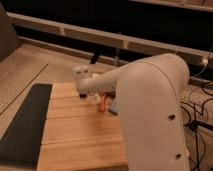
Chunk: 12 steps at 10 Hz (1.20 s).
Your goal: Stand the bottle upright
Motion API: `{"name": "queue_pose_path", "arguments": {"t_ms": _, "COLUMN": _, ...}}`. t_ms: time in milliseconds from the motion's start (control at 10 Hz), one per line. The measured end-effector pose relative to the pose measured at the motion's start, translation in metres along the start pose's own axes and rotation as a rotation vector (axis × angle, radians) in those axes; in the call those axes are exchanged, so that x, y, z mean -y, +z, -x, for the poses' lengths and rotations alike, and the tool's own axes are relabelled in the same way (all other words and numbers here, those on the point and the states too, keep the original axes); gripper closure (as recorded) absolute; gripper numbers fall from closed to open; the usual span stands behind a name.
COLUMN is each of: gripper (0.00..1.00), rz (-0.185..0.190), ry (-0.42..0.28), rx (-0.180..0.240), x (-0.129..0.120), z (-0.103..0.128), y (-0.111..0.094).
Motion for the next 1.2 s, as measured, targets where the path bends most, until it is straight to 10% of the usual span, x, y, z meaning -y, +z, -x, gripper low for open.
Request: {"name": "queue_pose_path", "arguments": {"t_ms": 1200, "gripper": 1.00, "rz": 0.006, "ry": -0.014, "rx": 0.048, "x": -0.0038, "z": 0.0112, "y": 0.0012}}
